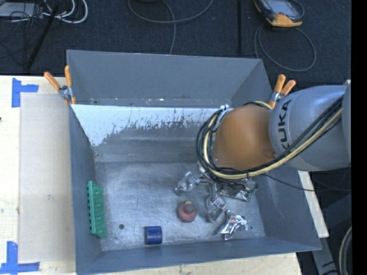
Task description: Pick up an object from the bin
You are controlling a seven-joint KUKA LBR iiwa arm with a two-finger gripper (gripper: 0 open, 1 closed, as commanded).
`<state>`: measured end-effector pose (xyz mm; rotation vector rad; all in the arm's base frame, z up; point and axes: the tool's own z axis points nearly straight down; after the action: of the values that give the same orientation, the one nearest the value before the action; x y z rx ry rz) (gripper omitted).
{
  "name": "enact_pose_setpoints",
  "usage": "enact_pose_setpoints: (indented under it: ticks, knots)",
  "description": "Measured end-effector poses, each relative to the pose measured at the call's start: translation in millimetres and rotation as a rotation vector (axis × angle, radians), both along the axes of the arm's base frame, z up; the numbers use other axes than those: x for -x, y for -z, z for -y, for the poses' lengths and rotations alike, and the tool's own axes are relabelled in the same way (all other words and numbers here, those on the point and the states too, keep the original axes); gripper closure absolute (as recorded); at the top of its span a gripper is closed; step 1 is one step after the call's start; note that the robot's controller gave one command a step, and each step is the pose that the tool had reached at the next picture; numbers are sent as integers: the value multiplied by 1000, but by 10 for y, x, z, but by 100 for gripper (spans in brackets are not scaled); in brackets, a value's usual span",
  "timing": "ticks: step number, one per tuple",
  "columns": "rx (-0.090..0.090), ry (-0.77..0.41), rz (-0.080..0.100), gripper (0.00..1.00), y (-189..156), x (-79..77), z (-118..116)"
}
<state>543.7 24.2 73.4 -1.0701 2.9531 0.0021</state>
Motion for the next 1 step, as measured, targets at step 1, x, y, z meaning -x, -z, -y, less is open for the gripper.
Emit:
enact_pose_setpoints:
  ticks: [1]
  knots:
    - [-1,-182,-2,0,8,258,-483]
